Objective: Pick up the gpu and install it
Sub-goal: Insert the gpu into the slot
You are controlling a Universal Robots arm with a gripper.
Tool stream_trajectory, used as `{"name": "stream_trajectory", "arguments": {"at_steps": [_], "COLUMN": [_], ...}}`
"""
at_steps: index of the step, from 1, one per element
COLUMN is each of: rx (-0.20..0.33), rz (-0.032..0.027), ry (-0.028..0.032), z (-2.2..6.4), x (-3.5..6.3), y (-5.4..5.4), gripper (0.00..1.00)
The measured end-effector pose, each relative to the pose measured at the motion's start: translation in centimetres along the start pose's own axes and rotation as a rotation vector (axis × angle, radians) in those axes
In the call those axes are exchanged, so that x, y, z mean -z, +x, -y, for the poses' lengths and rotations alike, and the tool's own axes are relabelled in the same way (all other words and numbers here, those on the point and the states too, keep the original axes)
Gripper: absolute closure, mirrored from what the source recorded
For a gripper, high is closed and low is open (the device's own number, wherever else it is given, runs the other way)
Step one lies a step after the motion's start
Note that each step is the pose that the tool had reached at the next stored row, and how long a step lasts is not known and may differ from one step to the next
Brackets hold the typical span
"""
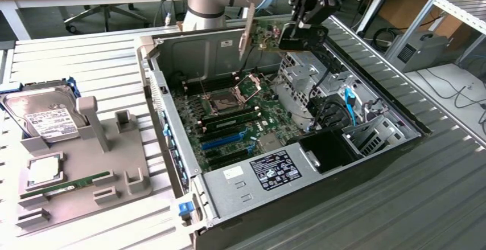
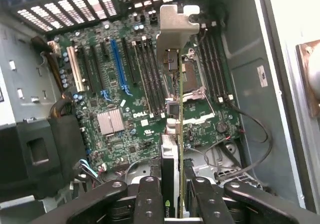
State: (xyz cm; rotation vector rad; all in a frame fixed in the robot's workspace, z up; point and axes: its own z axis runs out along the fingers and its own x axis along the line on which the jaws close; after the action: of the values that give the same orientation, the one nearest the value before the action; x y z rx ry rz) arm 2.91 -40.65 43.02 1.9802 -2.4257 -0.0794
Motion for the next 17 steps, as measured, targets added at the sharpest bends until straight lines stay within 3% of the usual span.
{"name": "stream_trajectory", "arguments": {"at_steps": [6, 11, 14, 17], "rx": [0.109, 0.257, 0.299, 0.305], "rz": [-0.0048, -0.0116, -0.0134, -0.0135], "ry": [-0.0027, -0.0064, -0.0074, -0.0072], "z": [0.0, 0.0, 0.0, 0.0], "x": [0.0, 0.0, 0.0, 0.0], "y": [0.0, 0.0, 0.0, 0.0], "gripper": [0.73, 0.73, 0.73, 0.73]}}
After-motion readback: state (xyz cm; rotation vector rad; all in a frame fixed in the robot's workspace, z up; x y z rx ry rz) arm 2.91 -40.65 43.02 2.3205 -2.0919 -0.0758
